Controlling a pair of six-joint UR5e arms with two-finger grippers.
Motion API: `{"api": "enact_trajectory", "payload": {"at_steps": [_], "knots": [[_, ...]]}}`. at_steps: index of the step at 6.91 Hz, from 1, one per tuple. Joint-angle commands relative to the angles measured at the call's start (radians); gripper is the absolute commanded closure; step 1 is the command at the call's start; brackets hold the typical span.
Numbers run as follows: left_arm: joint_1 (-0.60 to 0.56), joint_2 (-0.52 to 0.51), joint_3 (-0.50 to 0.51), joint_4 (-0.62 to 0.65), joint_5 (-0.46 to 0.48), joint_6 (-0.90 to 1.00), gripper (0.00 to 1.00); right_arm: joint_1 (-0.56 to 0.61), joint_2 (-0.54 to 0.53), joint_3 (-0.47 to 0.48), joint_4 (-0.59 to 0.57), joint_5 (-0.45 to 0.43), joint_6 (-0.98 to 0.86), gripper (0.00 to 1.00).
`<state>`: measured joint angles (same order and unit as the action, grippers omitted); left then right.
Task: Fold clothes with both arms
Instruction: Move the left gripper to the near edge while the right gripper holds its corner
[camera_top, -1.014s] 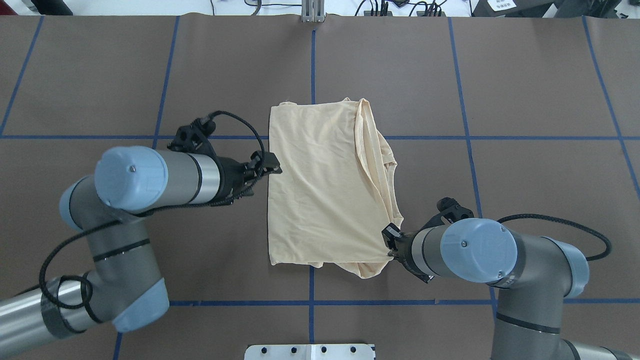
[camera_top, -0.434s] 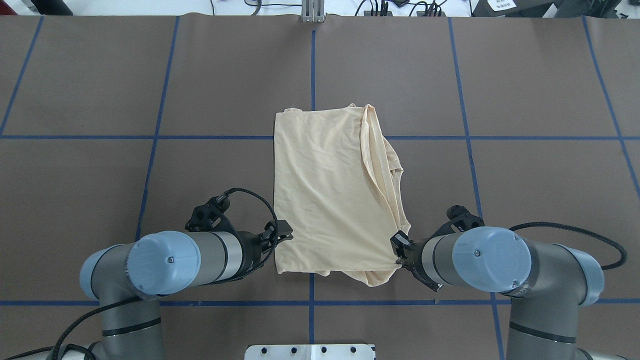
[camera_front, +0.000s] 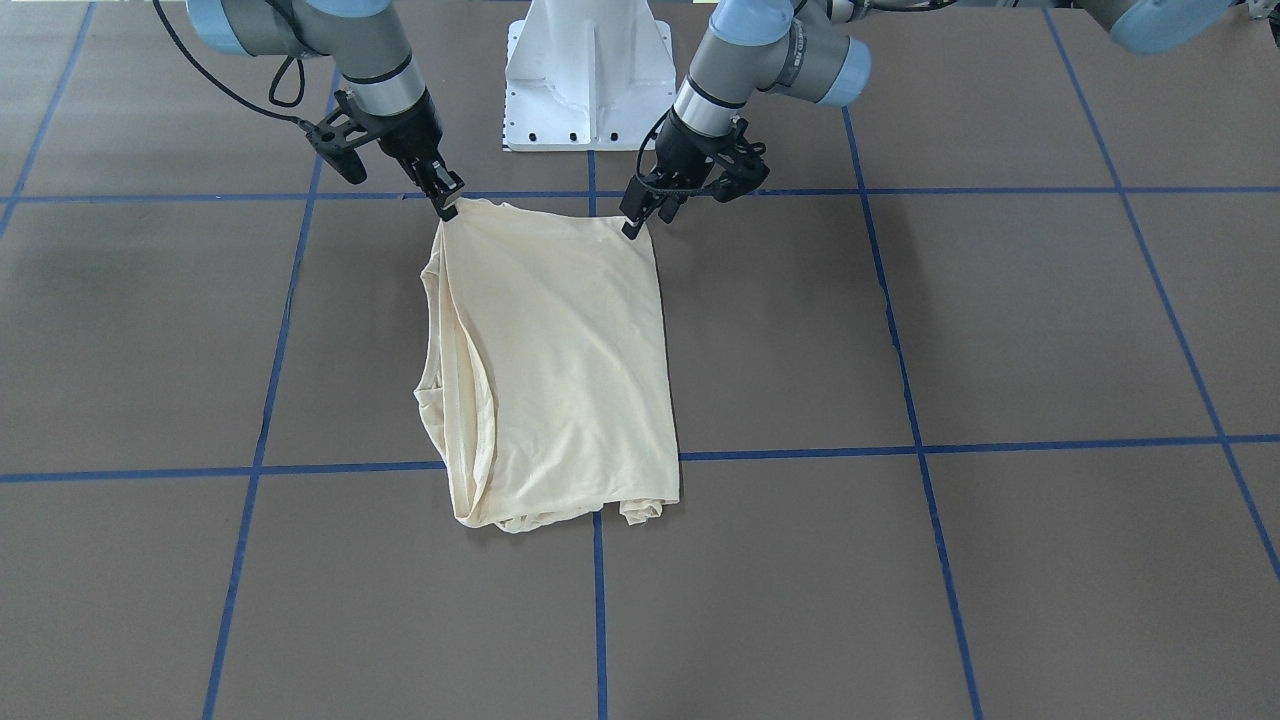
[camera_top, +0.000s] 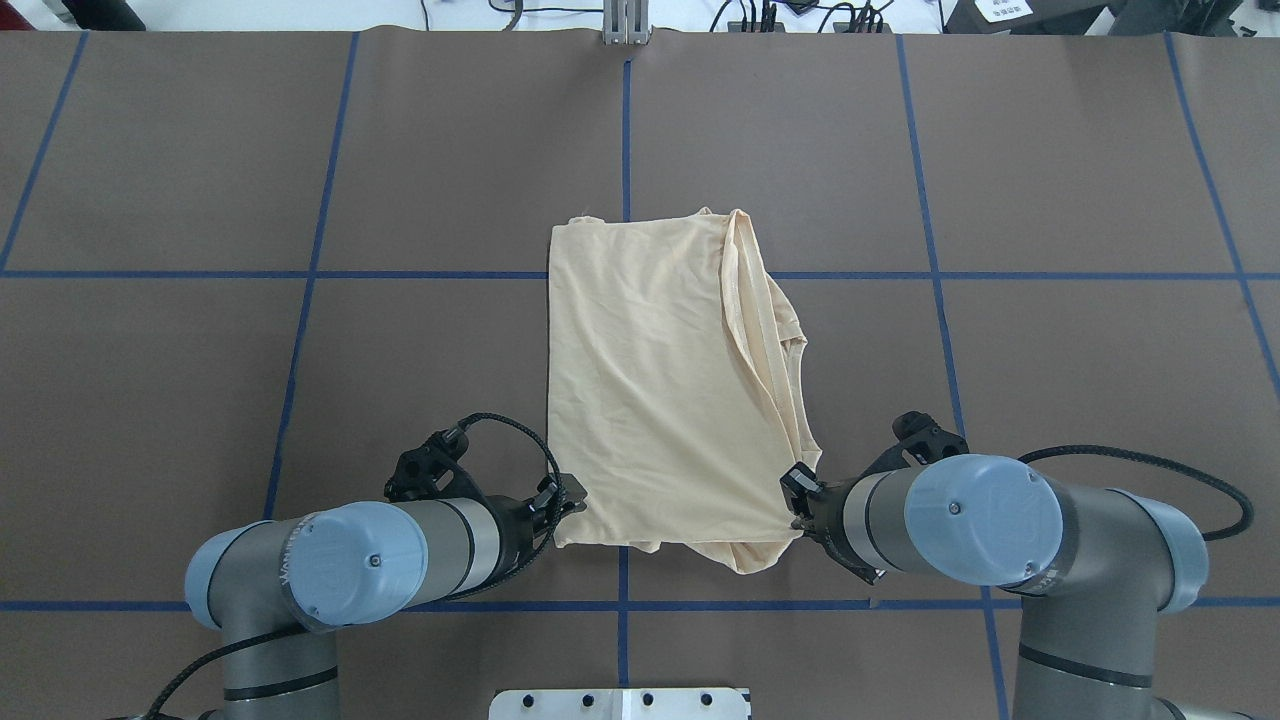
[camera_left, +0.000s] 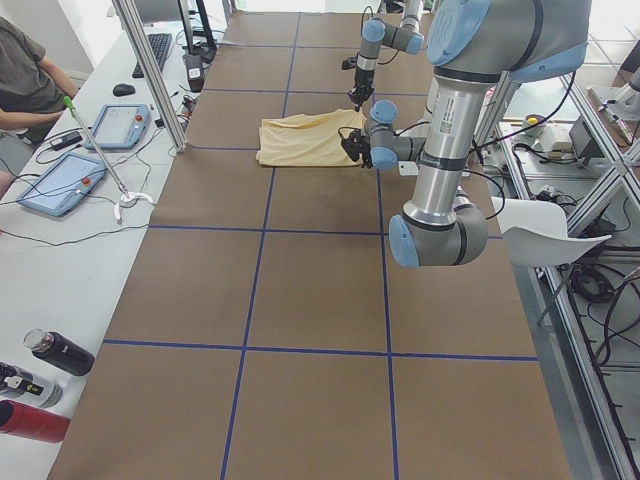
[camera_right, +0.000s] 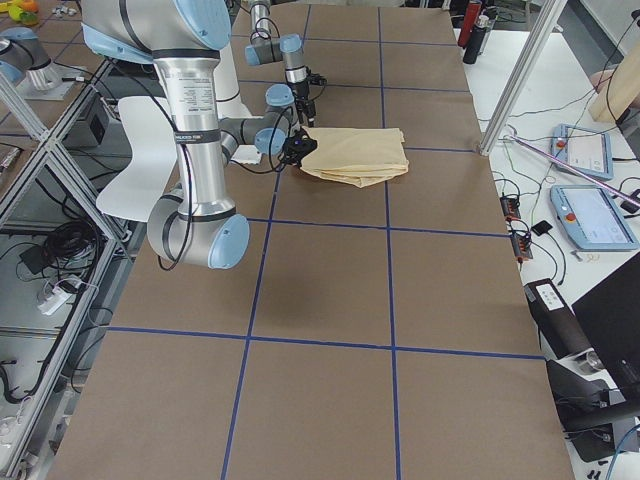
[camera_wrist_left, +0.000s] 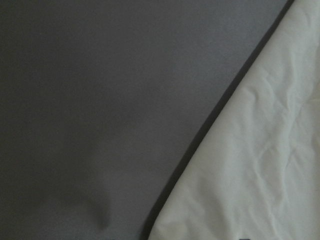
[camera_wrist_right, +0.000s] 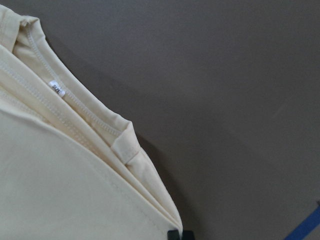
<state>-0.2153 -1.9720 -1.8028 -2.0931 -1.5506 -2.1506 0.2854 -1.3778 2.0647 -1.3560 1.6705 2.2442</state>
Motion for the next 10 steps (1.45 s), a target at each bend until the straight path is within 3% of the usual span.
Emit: {"api": "enact_trajectory", "payload": {"at_steps": [1, 5, 6, 8, 10], "knots": [[0.017, -0.01, 0.003, -0.001, 0.006, -0.033, 0.38, 0.0, 0.0, 0.0, 0.0, 0.0, 0.0, 1.0], [0.02, -0.011, 0.008, -0.001, 0.006, -0.035, 0.82, 0.0, -0.001, 0.003, 0.0, 0.0, -0.002, 1.0], [0.019, -0.01, 0.007, -0.001, 0.006, -0.037, 1.0, 0.0, 0.0, 0.003, 0.0, 0.0, -0.002, 1.0], [0.013, -0.002, -0.024, 0.001, 0.006, -0.032, 1.0, 0.001, -0.001, 0.003, 0.0, -0.002, 0.0, 1.0], [0.011, 0.007, -0.139, 0.012, 0.001, -0.037, 1.0, 0.003, -0.029, 0.059, -0.002, 0.0, 0.003, 1.0]]}}
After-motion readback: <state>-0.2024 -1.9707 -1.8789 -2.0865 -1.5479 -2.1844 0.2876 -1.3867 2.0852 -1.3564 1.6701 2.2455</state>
